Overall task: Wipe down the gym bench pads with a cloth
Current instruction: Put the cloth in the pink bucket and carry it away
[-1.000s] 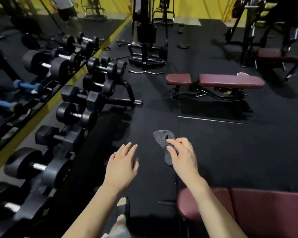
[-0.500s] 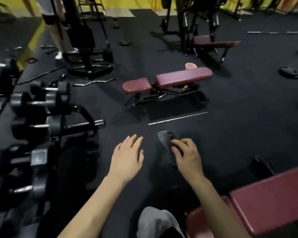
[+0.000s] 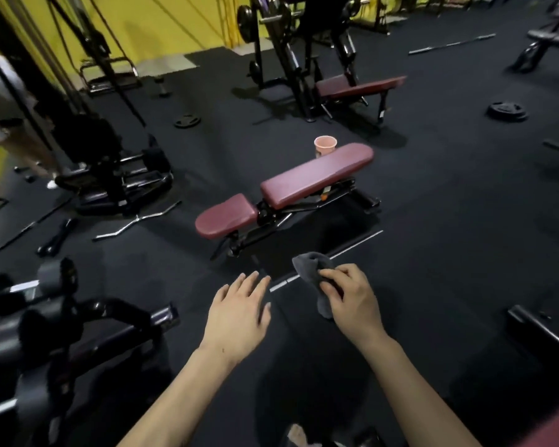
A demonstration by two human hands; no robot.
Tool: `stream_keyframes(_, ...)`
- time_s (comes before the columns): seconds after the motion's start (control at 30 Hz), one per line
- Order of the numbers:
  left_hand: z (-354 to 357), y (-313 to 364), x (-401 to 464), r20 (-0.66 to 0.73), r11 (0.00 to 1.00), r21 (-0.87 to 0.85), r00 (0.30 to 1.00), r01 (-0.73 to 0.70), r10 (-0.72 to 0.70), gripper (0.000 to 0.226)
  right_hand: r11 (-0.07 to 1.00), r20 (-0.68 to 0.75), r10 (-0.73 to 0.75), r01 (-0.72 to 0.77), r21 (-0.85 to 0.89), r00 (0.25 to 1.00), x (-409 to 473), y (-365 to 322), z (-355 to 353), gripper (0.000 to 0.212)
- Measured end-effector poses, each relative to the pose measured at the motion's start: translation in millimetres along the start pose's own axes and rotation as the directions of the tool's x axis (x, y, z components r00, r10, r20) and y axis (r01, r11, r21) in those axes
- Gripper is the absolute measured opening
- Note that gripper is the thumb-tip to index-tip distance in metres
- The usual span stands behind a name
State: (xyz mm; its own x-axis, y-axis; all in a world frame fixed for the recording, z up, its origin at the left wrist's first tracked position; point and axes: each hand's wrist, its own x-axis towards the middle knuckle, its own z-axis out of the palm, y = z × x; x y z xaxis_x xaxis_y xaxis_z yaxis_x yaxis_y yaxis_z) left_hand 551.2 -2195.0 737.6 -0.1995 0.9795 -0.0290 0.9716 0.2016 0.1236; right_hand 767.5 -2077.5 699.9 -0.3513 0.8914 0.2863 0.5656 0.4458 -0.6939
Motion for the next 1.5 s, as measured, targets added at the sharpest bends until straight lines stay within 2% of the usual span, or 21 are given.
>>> stream_keyframes(0.1,0,-2,71,0.015,0.999,-0.003,0.999,-0.039,0.039,0.058,0.999,-0.018,0.051,-0.051,0.009,0.999,59,19,-2,0.024)
stream_keyframes(0.27,11,10,206,0.002,0.992,-0.117,0.999,-0.043,0.044,0.059,0.988,-0.045,0.148,-0.146,0.053,0.988,153,69,-11,0.021)
stream_keyframes(0.53,7,78,465,-0.025,0.954,-0.154,0.966,-0.257,0.257,0.058,0.949,-0.211,0.316,-0.312,0.051,0.925,344,162,-55,0.018)
stream_keyframes(0.67,-3,144,586,-0.020,0.896,-0.116,0.903,-0.428,0.429,0.058,0.928,-0.318,0.358,-0.372,0.018,0.878,425,209,-99,0.019)
stream_keyframes(0.8,4,229,677,-0.028,0.803,-0.129,0.812,-0.581,0.583,0.054,0.887,-0.430,0.423,-0.461,0.018,0.797,468,269,-145,0.019)
stream_keyframes(0.97,30,330,782,-0.065,0.705,-0.121,0.714,-0.699,0.697,0.050,0.830,-0.527,0.493,-0.556,0.045,0.693,519,377,-198,0.020)
stream_keyframes(1.1,49,412,873,-0.010,0.737,-0.083,0.740,-0.671,0.673,0.050,0.816,-0.516,0.514,-0.577,0.047,0.685,580,478,-244,0.021)
stream_keyframes(1.27,56,493,973,-0.017,0.804,-0.101,0.809,-0.586,0.588,0.050,0.855,-0.436,0.446,-0.516,-0.051,0.782,681,578,-308,0.020)
stream_keyframes(1.5,63,528,1107,0.031,0.924,-0.165,0.934,-0.346,0.355,0.054,0.907,-0.276,0.371,-0.410,-0.096,0.886,846,687,-343,0.018)
